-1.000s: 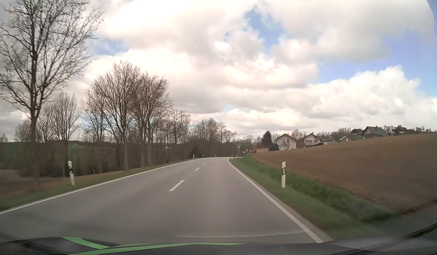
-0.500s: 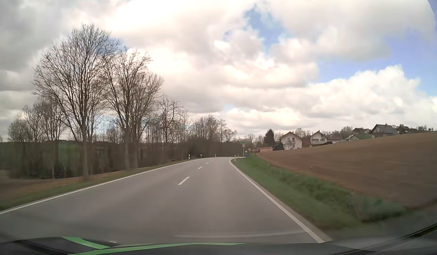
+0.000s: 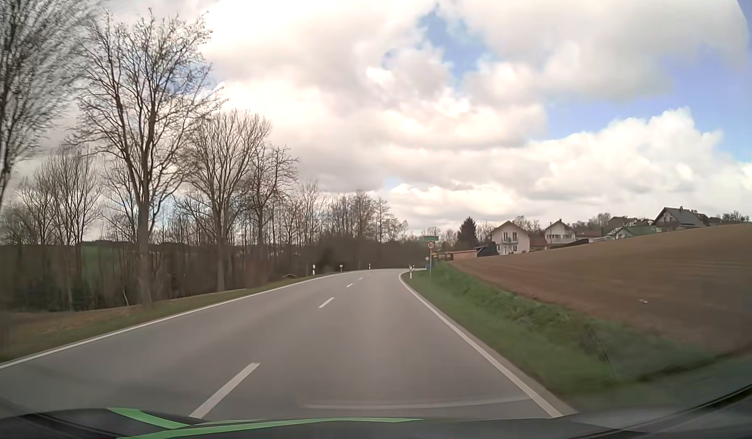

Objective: Follow the waypoints while adhering to traffic rules and regulations

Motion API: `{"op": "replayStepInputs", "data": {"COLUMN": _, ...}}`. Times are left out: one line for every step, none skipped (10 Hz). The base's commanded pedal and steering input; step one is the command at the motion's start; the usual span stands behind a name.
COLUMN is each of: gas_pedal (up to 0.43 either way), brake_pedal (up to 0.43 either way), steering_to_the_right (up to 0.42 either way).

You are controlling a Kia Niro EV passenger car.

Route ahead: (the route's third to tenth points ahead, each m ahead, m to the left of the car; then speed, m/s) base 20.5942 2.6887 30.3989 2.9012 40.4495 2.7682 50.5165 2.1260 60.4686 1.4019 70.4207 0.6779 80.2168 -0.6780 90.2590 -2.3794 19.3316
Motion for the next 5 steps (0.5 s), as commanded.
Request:
{"op": "replayStepInputs", "data": {"gas_pedal": 0.047, "brake_pedal": 0.0, "steering_to_the_right": 0.005}}
{"op": "replayStepInputs", "data": {"gas_pedal": 0.059, "brake_pedal": 0.0, "steering_to_the_right": 0.005}}
{"op": "replayStepInputs", "data": {"gas_pedal": 0.067, "brake_pedal": 0.0, "steering_to_the_right": 0.005}}
{"op": "replayStepInputs", "data": {"gas_pedal": 0.067, "brake_pedal": 0.0, "steering_to_the_right": 0.005}}
{"op": "replayStepInputs", "data": {"gas_pedal": 0.079, "brake_pedal": 0.0, "steering_to_the_right": 0.005}}
